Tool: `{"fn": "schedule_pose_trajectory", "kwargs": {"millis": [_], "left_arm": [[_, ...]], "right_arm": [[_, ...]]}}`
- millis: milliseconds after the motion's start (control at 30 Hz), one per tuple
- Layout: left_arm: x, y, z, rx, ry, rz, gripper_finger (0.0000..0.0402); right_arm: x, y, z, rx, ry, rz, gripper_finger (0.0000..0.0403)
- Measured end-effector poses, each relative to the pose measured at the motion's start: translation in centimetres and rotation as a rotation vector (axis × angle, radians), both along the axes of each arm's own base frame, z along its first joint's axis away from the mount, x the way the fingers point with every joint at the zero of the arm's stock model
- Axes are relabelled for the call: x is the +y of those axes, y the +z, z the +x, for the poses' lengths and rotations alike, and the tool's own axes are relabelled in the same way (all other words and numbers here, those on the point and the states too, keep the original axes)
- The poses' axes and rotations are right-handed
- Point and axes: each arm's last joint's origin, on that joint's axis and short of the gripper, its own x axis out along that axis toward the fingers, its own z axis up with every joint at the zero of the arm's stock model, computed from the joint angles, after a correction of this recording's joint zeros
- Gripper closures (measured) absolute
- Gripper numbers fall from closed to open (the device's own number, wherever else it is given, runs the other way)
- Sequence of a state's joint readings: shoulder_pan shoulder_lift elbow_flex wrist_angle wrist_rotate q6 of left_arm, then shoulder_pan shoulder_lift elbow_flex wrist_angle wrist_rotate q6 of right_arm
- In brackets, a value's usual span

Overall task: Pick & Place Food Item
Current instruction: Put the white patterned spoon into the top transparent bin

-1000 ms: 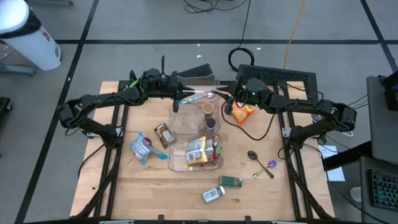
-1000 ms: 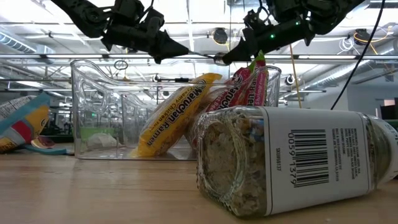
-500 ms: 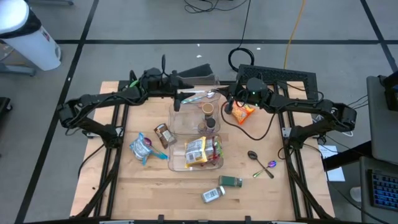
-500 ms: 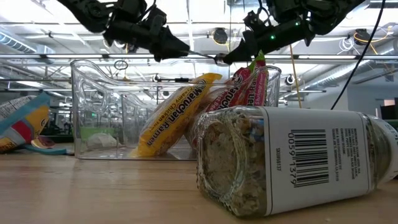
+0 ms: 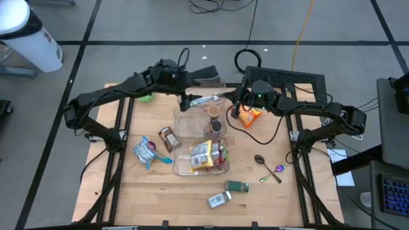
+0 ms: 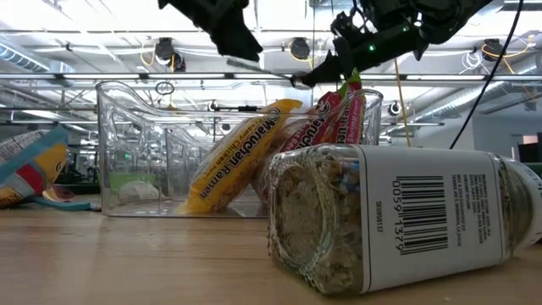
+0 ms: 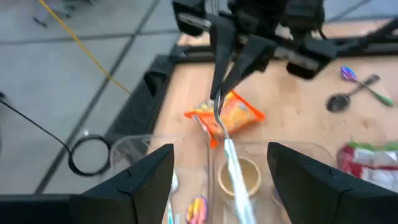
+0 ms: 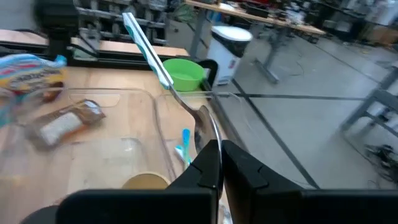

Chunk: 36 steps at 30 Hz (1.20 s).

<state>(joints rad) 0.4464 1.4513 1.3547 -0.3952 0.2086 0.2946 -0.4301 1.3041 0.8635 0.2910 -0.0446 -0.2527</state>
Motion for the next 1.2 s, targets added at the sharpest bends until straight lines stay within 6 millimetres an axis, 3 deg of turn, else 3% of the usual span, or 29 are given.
{"fn": "schedule_pose_trajectory", "kwargs": {"millis": [400, 800, 1000, 1200], "left_arm": [[0.1, -1.9, 4.6, 0.23, -0.049, -0.046, 0.0147], [0.0, -1.7, 4.7, 0.274, -0.036, -0.05, 0.0151], [0.0, -1.8, 4.6, 0.291, -0.018, -0.045, 0.0195], [0.0, -1.8, 4.6, 0.293, -0.018, -0.044, 0.0264]], "right_arm": [[0.5, 1.4, 0.6, 0.013, 0.06, -0.023, 0.0403], [0.4, 1.0, 0.4, 0.071, 0.019, -0.044, 0.0403], [0.4, 1.3, 0.5, 0.044, 0.02, -0.055, 0.0403], [0.4, 1.3, 0.5, 0.045, 0.021, -0.054, 0.0403]]}}
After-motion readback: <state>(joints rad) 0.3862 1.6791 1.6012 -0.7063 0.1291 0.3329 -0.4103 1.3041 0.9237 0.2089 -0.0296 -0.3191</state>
